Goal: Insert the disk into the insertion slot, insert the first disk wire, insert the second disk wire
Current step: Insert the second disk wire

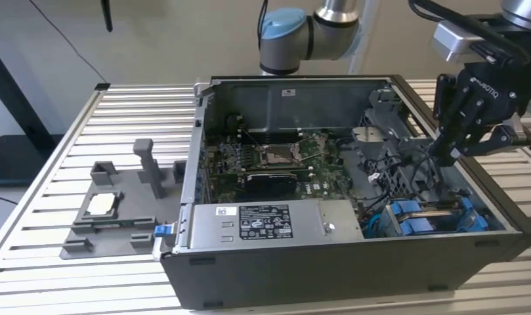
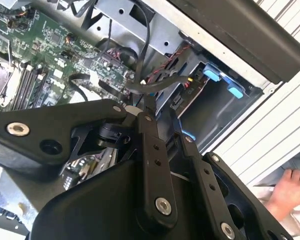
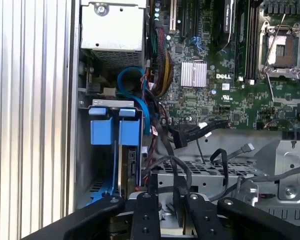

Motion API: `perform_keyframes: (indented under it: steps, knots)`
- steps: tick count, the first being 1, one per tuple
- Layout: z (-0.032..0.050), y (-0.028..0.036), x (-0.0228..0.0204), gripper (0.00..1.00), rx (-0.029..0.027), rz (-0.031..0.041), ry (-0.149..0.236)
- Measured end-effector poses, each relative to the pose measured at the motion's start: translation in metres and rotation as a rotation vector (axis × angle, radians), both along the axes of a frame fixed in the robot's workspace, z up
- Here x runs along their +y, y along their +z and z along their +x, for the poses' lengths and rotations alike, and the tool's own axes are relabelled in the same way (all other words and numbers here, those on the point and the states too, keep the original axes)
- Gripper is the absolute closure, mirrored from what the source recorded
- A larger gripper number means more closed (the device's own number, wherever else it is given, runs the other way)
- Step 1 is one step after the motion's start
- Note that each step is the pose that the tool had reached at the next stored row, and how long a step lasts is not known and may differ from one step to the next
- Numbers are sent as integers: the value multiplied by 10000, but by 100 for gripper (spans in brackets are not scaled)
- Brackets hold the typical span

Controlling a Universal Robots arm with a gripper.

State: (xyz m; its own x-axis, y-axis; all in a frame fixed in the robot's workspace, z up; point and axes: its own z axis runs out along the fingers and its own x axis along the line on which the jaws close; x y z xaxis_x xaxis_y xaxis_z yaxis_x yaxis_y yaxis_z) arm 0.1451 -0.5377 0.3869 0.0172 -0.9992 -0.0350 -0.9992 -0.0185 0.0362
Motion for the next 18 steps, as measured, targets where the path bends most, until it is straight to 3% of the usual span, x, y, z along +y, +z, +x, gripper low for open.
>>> perform_keyframes:
  steps: [6, 11, 16, 18]
  knots:
    - [-88, 30, 31, 73, -108, -1, -2]
    - [-202, 30, 75, 73, -244, 1, -1]
    - [-296, 30, 144, 73, -381, 0, 1]
    - [-323, 27, 170, 73, -388, -13, 0]
